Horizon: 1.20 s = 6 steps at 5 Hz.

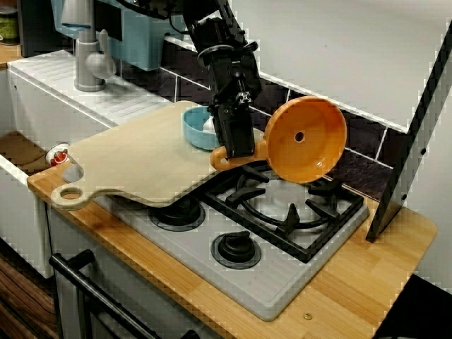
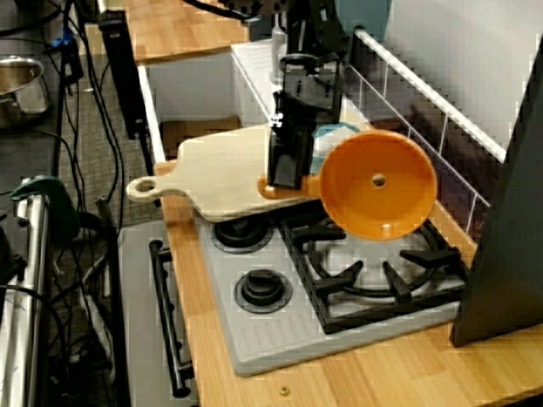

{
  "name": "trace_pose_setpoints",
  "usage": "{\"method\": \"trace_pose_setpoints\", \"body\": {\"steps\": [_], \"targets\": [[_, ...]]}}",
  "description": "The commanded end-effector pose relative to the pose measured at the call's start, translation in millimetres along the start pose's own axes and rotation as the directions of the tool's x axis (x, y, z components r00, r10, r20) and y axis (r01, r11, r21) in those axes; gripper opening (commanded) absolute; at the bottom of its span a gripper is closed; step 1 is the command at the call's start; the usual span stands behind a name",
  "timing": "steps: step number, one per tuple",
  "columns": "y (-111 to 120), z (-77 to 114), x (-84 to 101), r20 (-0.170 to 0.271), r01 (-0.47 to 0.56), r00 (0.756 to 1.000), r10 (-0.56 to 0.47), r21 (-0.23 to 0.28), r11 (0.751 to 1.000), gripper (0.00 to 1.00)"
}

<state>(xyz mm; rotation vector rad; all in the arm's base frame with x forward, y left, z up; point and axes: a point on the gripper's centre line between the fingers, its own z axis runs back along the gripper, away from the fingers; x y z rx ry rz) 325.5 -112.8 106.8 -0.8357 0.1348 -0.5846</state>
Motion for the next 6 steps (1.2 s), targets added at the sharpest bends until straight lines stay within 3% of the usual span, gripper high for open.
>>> {"method": "trace_pose_setpoints", "body": {"steps": [1,2,5,6], "targets": [[-4,-14.3,6.2,0.003,0.023,1.000,-0.023,0.032,0.999,0.00],[-3,-22.5,6.6,-0.007,0.011,1.000,-0.011,0.025,1.000,0.00],[9,-22.7,9.6,-0.003,-0.021,1.000,0.022,0.028,0.999,0.00],[11,-17.4,10.0,0.009,-0.026,1.000,0.026,0.031,0.999,1.00]]}}
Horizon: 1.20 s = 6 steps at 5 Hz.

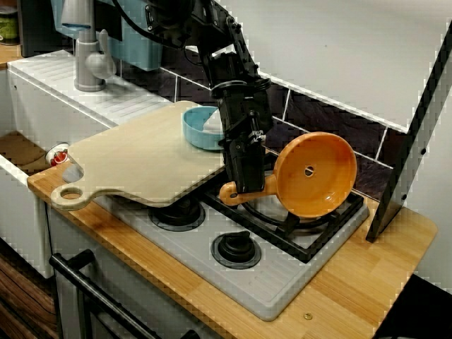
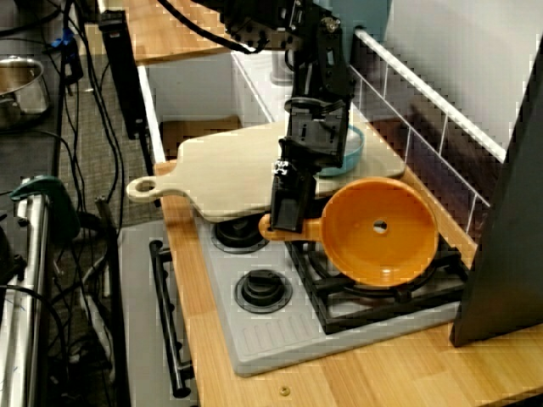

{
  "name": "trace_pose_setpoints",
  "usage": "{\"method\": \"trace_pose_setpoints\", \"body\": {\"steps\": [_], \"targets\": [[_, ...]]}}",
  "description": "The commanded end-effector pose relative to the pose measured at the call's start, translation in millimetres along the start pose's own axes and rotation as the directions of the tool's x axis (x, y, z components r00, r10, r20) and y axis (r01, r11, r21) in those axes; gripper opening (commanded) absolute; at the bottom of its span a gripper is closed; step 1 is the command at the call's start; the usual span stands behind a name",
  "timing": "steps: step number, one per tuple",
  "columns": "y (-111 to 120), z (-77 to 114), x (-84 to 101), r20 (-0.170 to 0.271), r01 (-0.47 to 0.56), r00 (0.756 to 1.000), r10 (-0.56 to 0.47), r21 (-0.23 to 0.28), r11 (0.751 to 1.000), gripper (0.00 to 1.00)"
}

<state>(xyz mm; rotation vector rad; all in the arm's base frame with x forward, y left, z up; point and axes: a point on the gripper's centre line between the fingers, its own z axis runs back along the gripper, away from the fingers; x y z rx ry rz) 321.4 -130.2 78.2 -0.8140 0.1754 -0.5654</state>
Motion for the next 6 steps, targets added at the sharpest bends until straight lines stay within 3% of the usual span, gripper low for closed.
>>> {"method": "trace_pose_setpoints", "body": {"steps": [1,4,5,6], "targets": [[3,17.5,6.6,0.045,0.006,0.999,-0.007,0.023,1.000,1.00],[3,26.5,0.9,0.061,-0.003,0.998,0.002,0.030,1.000,1.00],[3,28.1,-3.3,0.096,-0.029,0.995,0.017,0.130,0.991,1.00],[5,23.5,-5.7,0.152,-0.071,0.988,0.028,0.285,0.956,1.00]]}}
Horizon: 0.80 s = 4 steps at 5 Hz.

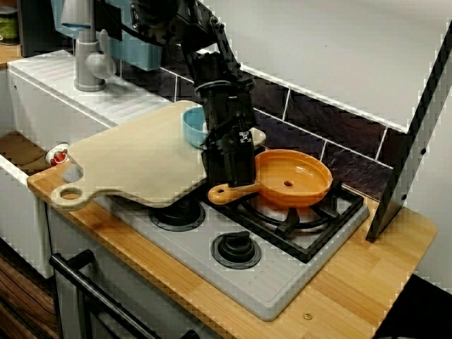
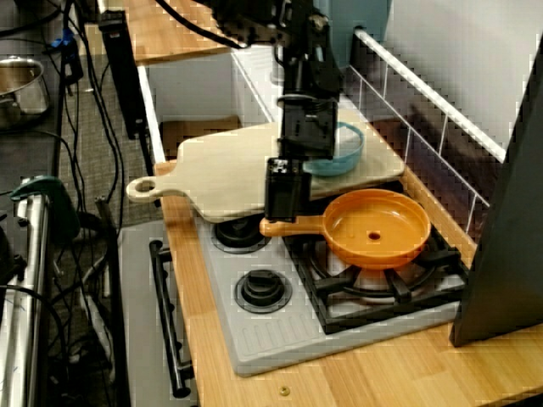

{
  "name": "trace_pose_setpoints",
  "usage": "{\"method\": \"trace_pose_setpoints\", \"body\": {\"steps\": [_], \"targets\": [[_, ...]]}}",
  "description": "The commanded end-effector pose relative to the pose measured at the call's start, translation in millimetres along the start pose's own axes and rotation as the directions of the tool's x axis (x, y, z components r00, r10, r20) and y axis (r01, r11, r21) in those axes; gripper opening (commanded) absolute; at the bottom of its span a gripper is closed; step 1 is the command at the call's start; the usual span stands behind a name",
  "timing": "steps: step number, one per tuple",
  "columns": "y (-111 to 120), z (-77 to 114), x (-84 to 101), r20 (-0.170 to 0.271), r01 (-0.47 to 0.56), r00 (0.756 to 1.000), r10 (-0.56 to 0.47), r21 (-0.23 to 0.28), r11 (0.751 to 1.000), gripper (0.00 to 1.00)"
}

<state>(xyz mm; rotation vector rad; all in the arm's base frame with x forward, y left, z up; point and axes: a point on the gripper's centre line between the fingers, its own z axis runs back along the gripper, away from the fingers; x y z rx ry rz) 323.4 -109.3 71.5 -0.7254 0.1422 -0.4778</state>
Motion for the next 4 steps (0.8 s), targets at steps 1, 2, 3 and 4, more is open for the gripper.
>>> {"method": "trace_pose_setpoints", "body": {"steps": [1,2,3,4], "targets": [[-14.8,10.3,2.8,0.162,-0.008,0.986,-0.043,0.301,0.954,1.00],[-22.1,7.7,0.1,0.199,-0.003,0.978,-0.071,0.349,0.937,1.00],[-23.4,7.8,0.6,0.206,-0.007,0.976,-0.070,0.349,0.937,1.00],[-23.3,9.8,1.9,0.212,-0.008,0.975,-0.070,0.346,0.938,1.00]]}}
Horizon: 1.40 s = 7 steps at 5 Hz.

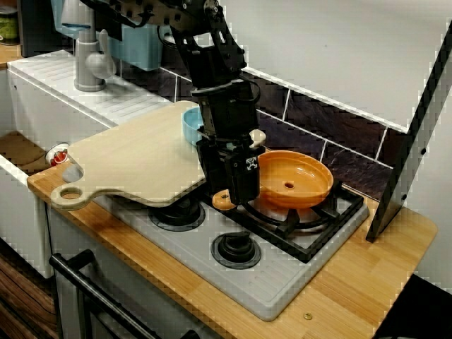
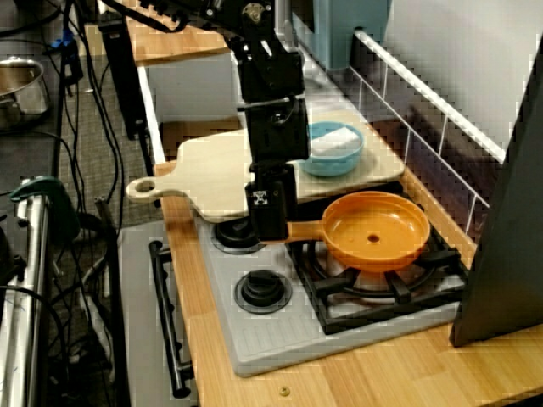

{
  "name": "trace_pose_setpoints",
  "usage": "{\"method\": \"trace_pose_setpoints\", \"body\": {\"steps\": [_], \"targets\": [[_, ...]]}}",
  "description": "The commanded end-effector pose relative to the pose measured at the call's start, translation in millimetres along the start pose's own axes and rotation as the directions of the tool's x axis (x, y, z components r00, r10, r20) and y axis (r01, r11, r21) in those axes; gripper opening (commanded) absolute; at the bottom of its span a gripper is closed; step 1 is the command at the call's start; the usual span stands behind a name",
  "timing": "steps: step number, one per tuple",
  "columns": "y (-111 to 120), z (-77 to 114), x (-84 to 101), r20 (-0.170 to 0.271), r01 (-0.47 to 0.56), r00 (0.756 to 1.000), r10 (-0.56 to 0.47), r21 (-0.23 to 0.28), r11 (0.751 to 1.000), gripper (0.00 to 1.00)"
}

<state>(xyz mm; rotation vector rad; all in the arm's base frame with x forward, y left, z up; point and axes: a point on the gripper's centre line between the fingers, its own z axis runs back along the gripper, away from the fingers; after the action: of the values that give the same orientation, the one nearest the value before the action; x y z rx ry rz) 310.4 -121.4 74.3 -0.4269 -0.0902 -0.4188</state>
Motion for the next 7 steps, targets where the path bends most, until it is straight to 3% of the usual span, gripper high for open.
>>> {"method": "trace_pose_setpoints", "body": {"steps": [1,4,6,7], "targets": [[-2,19.8,13.1,0.067,0.025,0.997,-0.026,0.019,1.000,1.00],[-1,42.3,10.9,0.084,-0.006,0.996,-0.004,0.127,0.992,1.00],[-15,39.8,21.3,0.095,-0.015,0.995,-0.004,0.192,0.981,1.00],[-19,25.7,27.6,0.157,-0.073,0.987,0.029,0.279,0.957,1.00]]}}
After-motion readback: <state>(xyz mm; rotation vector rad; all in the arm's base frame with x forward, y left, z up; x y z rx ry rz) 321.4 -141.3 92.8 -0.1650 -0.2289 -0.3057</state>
